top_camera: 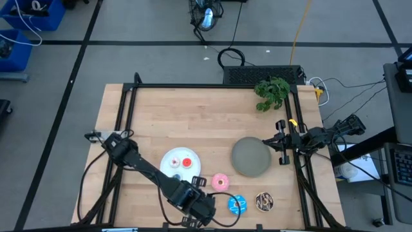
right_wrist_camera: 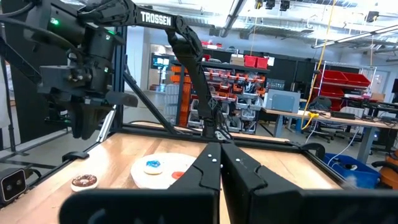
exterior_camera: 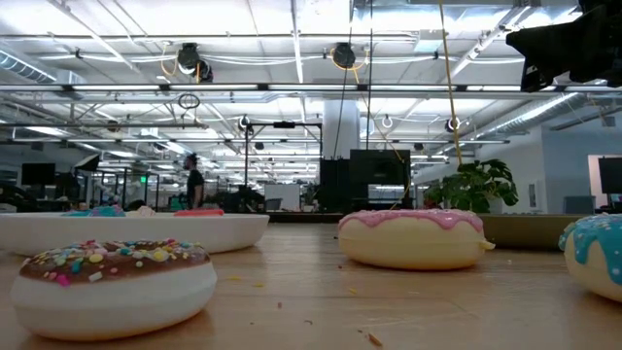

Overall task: Pick & Place donuts
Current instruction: Put the small brown donut on the white plate

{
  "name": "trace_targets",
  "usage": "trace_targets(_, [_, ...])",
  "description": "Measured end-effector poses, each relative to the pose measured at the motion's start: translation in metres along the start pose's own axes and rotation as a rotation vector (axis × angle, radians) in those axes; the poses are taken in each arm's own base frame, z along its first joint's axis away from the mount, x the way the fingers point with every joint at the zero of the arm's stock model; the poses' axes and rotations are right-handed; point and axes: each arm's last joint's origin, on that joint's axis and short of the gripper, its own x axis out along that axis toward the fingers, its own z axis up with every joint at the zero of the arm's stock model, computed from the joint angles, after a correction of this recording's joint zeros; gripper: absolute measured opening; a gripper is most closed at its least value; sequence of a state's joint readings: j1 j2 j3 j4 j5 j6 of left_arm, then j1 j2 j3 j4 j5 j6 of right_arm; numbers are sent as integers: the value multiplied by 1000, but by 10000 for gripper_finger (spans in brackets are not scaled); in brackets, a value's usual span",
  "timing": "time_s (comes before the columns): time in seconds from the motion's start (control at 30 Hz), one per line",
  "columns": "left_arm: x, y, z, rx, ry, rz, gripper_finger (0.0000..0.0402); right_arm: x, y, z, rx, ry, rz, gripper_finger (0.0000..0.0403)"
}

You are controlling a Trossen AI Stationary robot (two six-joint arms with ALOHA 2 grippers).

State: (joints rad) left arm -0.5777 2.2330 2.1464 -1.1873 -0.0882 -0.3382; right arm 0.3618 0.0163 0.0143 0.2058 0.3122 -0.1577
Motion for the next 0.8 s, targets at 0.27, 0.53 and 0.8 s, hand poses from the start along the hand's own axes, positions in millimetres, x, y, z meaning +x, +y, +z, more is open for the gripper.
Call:
trace_targets(0.27, [3,-6,4,-15,-47,-14,182,0,0,0,0,0,0,0])
trace_targets(0.53, [2,-15,0,34,-51,-9,244,0,0,0,-2,0,0,0])
trace_targets(0.8, [1,-22,0,69,-78,-23,263,0,0,0,-1,0,0,0])
